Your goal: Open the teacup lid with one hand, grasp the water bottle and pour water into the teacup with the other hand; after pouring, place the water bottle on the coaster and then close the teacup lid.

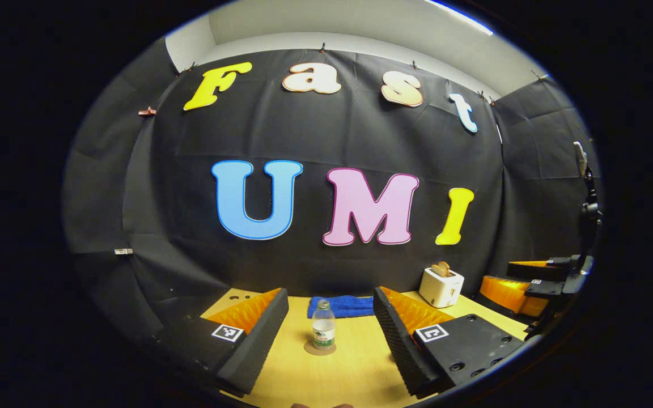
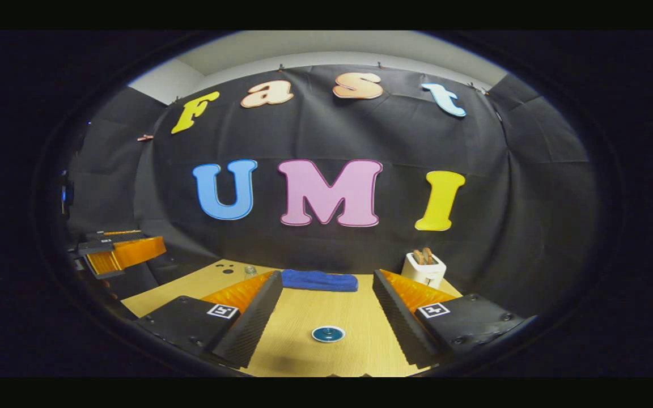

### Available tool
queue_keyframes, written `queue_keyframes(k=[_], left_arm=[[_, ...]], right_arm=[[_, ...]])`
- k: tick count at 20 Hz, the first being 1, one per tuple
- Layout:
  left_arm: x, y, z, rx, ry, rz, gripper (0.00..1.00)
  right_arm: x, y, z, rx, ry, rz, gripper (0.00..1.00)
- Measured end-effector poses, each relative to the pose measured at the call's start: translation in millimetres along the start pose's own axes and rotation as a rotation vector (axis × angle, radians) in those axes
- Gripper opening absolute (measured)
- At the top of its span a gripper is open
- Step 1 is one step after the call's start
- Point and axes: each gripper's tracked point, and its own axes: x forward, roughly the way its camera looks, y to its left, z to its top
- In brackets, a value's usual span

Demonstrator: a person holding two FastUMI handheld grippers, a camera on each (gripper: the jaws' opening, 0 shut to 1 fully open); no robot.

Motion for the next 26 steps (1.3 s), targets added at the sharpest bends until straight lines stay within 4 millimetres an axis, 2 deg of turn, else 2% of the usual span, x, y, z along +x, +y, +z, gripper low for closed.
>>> queue_keyframes(k=[2,3,4,10,14,16,20,26], left_arm=[[-1,3,0,0.008,-0.002,0.000,0.94],[-3,6,-2,0.018,0.002,0.007,0.98],[-5,6,-4,0.029,0.005,0.010,0.94],[-13,-5,-26,0.048,0.039,-0.034,0.94],[-11,2,-33,0.050,0.051,-0.037,0.94],[-9,7,-36,0.047,0.061,-0.029,0.94],[-9,12,-34,0.050,0.059,-0.011,0.94],[-6,-3,-38,0.045,0.077,0.012,0.94]], right_arm=[[-3,1,3,-0.014,-0.016,-0.010,0.99],[-5,2,3,-0.018,-0.018,-0.012,0.98],[-5,4,2,-0.020,-0.015,-0.015,0.99],[-7,14,-7,-0.023,0.011,-0.008,0.98],[-4,18,-12,-0.028,0.033,-0.013,0.96],[-2,19,-11,-0.033,0.034,-0.012,0.99],[2,18,-11,-0.022,0.030,-0.009,0.99],[6,6,-10,-0.041,0.020,0.033,0.98]])
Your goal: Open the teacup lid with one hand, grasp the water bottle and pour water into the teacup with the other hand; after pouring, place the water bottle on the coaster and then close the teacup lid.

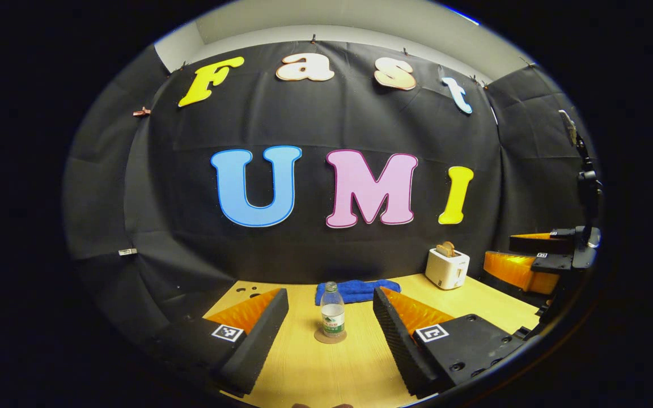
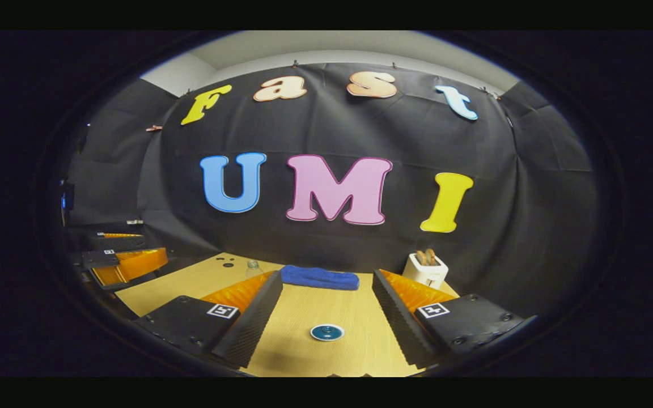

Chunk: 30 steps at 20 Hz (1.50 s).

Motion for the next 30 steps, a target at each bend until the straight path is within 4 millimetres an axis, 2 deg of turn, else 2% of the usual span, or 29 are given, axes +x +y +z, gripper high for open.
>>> queue_keyframes(k=[4,8,11,13,18,27,30], left_arm=[[-4,-14,5,-0.018,-0.007,0.059,0.94],[-15,-26,6,-0.058,0.011,0.137,0.94],[-26,-25,-2,-0.094,0.034,0.188,0.94],[-35,-23,-6,-0.085,0.052,0.210,0.95],[-51,-24,4,-0.034,0.033,0.227,0.94],[-69,-24,9,-0.017,0.021,0.238,0.94],[-76,-25,6,-0.014,0.025,0.242,0.94]], right_arm=[[-2,-10,1,0.010,-0.021,0.081,0.98],[-7,-18,-15,0.007,0.027,0.165,0.98],[-6,-18,-17,0.010,0.038,0.198,0.96],[-6,-13,-15,0.028,0.038,0.212,0.98],[-8,-1,-10,0.042,0.024,0.238,0.98],[-13,13,-13,0.056,0.037,0.255,0.98],[-16,16,-12,0.054,0.035,0.260,0.98]])
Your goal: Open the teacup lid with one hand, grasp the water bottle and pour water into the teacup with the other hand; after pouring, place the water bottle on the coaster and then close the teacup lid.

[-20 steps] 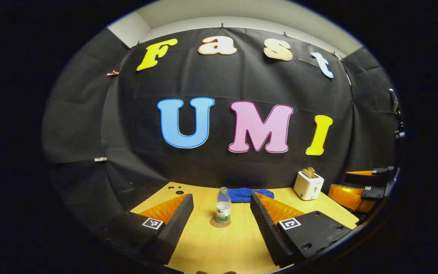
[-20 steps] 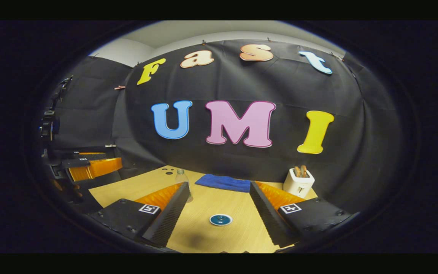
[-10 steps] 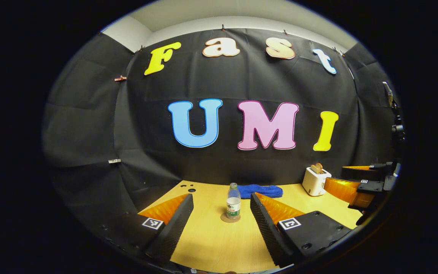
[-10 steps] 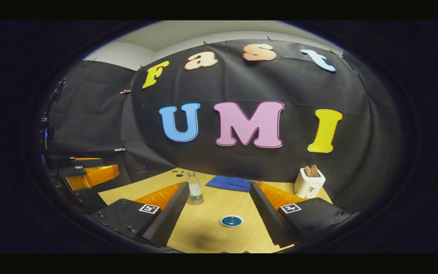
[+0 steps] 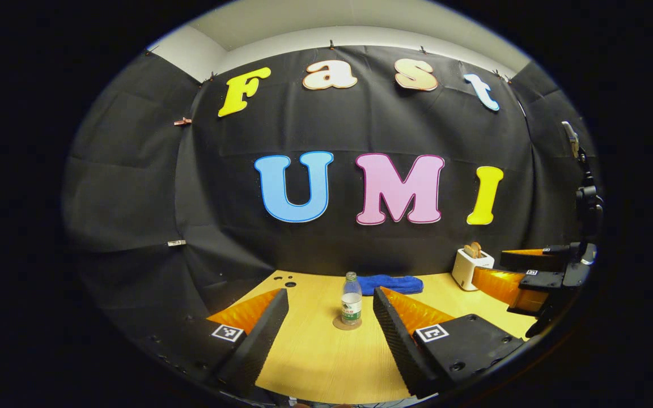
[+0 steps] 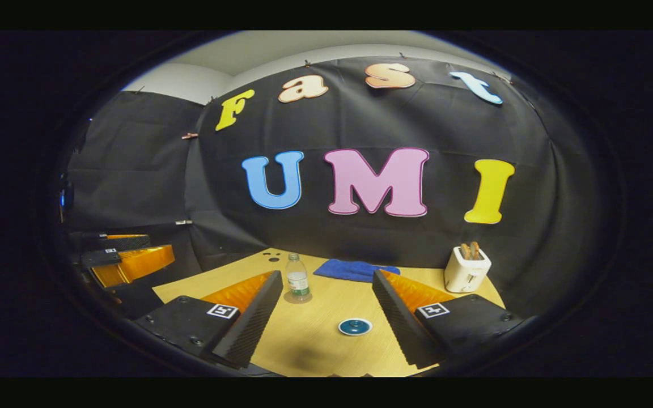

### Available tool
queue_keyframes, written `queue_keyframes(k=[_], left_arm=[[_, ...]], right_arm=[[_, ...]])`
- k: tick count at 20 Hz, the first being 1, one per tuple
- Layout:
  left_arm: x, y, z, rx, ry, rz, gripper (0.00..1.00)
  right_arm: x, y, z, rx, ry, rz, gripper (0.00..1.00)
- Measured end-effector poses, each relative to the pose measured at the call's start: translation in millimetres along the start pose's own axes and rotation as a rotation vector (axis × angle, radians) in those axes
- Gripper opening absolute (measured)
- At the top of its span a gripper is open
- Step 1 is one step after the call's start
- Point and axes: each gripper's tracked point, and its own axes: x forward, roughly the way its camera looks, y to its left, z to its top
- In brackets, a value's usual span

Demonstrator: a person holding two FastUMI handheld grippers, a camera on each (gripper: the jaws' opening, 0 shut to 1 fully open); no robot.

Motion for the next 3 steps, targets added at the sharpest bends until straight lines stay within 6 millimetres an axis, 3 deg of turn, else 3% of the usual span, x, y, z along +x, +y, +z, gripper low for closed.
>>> queue_keyframes(k=[3], left_arm=[[-4.8,2.8,-2.5,0.007,0.003,-0.001,0.94]], right_arm=[[-2.8,2.9,-0.7,0.002,-0.005,-0.002,0.96]])
